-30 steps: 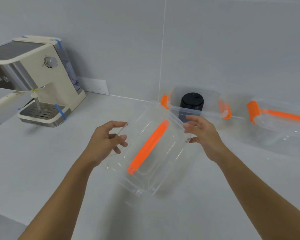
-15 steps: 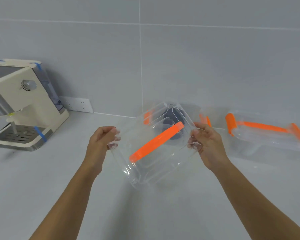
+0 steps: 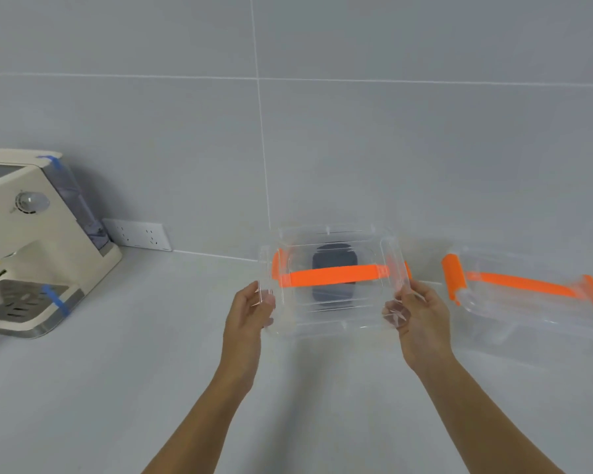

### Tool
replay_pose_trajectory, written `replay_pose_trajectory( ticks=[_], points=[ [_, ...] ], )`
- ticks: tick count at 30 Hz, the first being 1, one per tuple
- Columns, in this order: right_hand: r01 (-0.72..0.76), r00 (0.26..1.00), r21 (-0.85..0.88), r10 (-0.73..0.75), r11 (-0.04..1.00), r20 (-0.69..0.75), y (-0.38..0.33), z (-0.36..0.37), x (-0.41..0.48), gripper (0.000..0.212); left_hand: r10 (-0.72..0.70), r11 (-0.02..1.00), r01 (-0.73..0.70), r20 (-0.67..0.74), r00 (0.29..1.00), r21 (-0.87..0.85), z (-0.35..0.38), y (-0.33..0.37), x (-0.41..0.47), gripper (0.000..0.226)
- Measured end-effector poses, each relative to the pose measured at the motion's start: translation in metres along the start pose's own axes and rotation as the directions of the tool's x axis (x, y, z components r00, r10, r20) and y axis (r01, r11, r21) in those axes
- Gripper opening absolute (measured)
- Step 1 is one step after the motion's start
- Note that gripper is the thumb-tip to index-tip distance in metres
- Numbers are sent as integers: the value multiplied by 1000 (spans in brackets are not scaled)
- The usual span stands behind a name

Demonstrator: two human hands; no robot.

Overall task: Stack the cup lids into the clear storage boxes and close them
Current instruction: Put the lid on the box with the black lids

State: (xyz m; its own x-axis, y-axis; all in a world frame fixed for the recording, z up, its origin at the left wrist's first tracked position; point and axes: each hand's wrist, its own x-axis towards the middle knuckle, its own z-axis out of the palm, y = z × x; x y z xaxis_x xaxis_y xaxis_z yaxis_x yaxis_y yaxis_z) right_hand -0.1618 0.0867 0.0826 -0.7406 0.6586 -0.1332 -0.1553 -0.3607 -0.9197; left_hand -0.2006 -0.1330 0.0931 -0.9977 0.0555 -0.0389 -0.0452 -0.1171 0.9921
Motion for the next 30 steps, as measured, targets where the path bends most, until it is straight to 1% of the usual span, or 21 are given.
replay_pose_trajectory(
  ticks=[3, 6, 8, 10, 12, 14, 19, 27, 30],
  points=[
    [64, 998, -130, -67, 989, -21, 2, -1, 12, 16, -26, 999, 26, 21, 999, 24, 13, -1, 9, 44],
    [138, 990, -286, -138, 948, 18, 3, -2, 23, 21, -30, 999, 28, 62, 998, 30, 25, 3, 23, 51],
    [166, 986, -339, -165, 926, 30, 4, -2, 30, 19, -47, 998, 43, 94, 994, 50, 31, 4, 35, 54],
    [183, 981, -364, -192, 913, 10, 5, -1, 35, 17, -67, 996, 60, 113, 991, 67, 37, 5, 47, 56],
    [192, 977, -393, -212, 899, -7, 8, 0, 41, 21, -83, 994, 74, 123, 989, 75, 43, 6, 58, 57],
    [169, 982, -393, -188, 904, -10, 11, 0, 48, 25, -96, 993, 87, 132, 987, 78, 49, 7, 67, 57],
    [140, 988, -385, -153, 912, -1, 17, -2, 61, 27, -121, 989, 105, 157, 980, 105, 57, 2, 83, 58],
    [115, 992, -442, -124, 890, 9, 19, 4, 69, 28, -166, 979, 147, 131, 977, 142, 62, -8, 95, 57],
    [98, 994, -473, -109, 876, 4, 21, 5, 70, 23, -170, 976, 151, 123, 978, 155, 63, -10, 99, 58]
  ],
)
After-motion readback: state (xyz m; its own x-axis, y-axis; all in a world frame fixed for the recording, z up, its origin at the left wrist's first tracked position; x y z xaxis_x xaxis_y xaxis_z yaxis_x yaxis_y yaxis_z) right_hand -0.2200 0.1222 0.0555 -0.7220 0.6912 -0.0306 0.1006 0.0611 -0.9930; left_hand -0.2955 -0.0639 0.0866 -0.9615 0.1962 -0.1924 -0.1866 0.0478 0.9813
